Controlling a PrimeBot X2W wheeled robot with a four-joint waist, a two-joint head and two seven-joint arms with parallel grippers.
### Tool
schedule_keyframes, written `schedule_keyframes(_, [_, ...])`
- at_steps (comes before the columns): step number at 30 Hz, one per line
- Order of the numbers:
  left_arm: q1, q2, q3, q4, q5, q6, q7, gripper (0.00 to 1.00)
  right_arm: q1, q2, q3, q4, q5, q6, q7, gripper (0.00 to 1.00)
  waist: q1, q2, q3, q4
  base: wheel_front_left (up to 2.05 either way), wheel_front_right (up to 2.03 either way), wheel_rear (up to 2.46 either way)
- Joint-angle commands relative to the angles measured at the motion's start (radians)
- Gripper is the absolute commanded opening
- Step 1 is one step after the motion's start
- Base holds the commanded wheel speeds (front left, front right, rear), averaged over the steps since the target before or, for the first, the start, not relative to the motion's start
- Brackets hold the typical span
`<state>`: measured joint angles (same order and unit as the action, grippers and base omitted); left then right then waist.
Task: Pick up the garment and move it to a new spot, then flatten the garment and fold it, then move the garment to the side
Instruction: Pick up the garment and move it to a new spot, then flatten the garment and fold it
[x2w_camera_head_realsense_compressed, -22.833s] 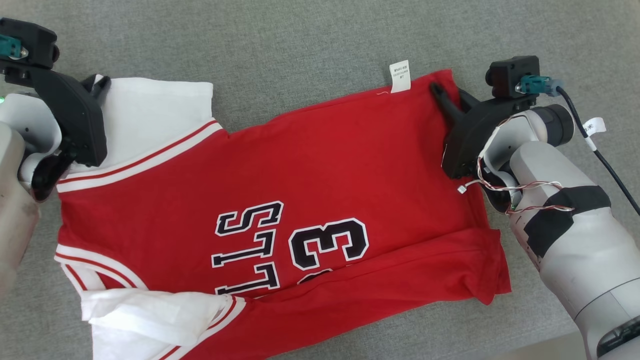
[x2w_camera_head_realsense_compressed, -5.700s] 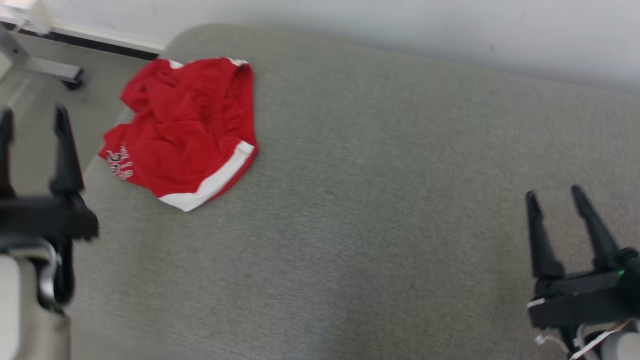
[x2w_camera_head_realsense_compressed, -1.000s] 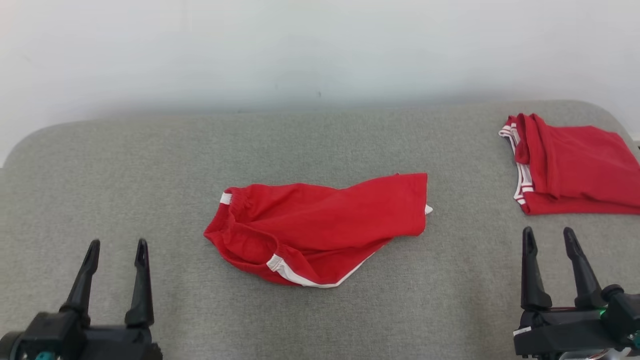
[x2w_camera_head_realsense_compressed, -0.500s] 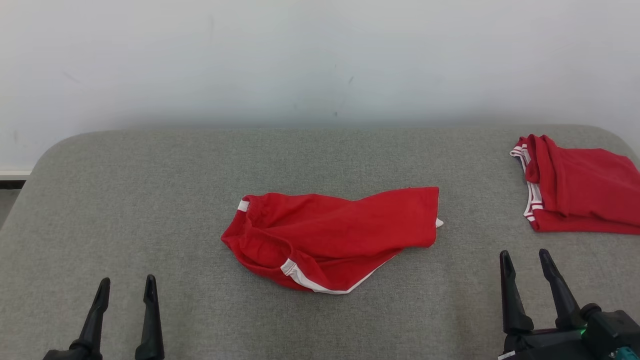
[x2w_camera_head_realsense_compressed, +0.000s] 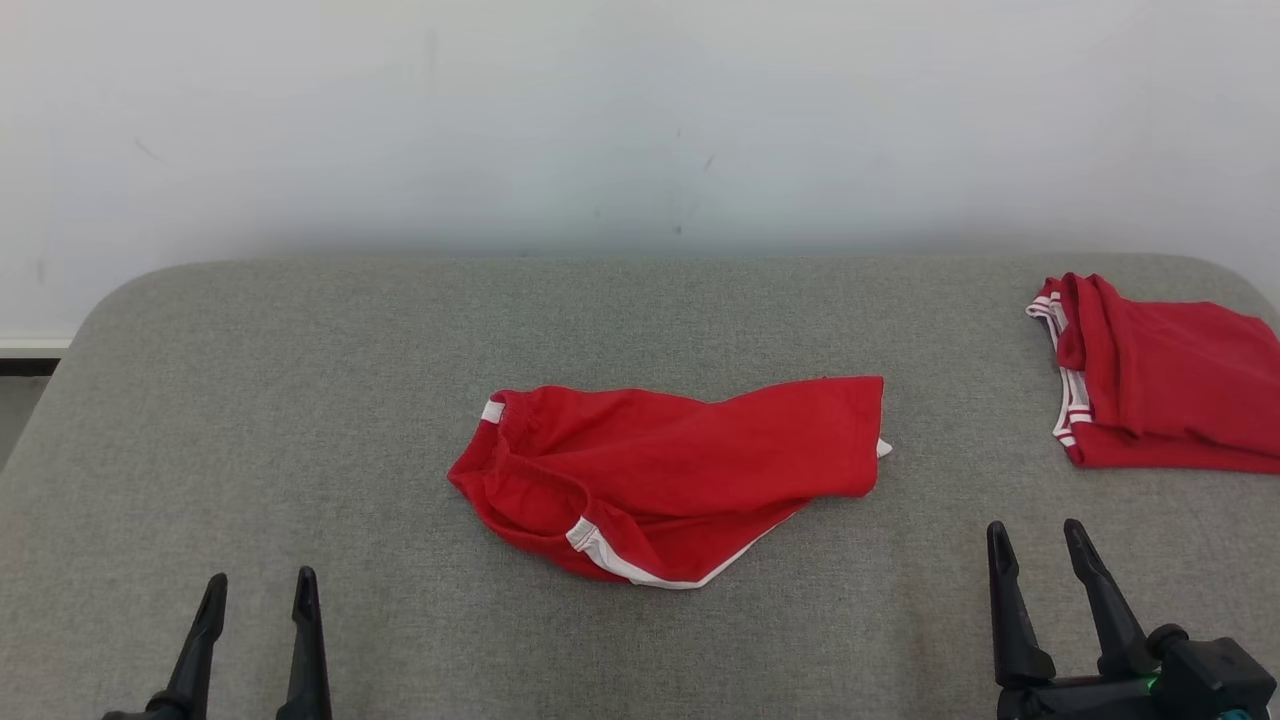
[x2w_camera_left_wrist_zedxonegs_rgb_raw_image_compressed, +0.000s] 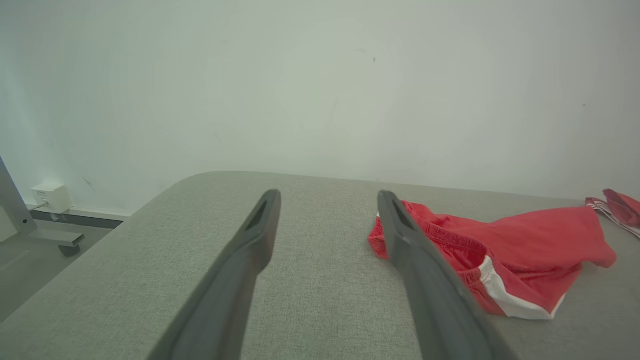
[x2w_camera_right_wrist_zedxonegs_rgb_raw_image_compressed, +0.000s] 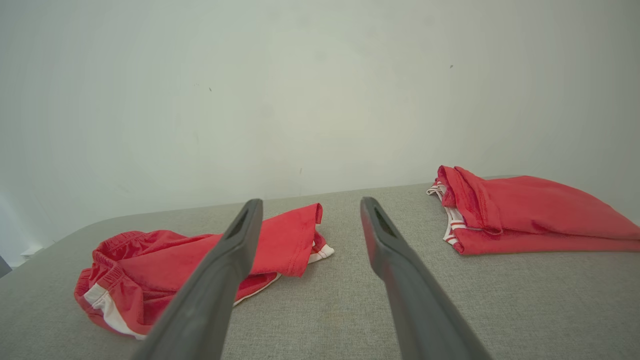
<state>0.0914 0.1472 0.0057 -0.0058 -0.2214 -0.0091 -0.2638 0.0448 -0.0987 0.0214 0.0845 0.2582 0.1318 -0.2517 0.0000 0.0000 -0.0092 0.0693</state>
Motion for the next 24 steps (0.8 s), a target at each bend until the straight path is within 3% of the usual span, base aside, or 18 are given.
schedule_keyframes(1, [0.004,-0.006,0.007,0.001,0.012,-0.004,0.0,1.0,0.011,0.002,-0.001,0.002,0.006,-0.003,-0.004,1.0,0.0,0.0,0.0,0.0,0.0,0.0,0.0])
schedule_keyframes(16, [-0.008,-0.023,0.033,0.017,0.042,-0.039,0.0,1.0,0.011,0.008,-0.003,0.006,0.007,-0.003,-0.005,1.0,0.0,0.0,0.01,-0.002,0.0,0.0,0.0])
schedule_keyframes(24, [-0.14,-0.011,-0.035,0.059,0.067,-0.085,0.0,1.0,-0.017,0.005,0.008,0.014,0.012,-0.003,-0.004,1.0,0.0,0.0,0.044,-0.028,0.0,0.0,0.0])
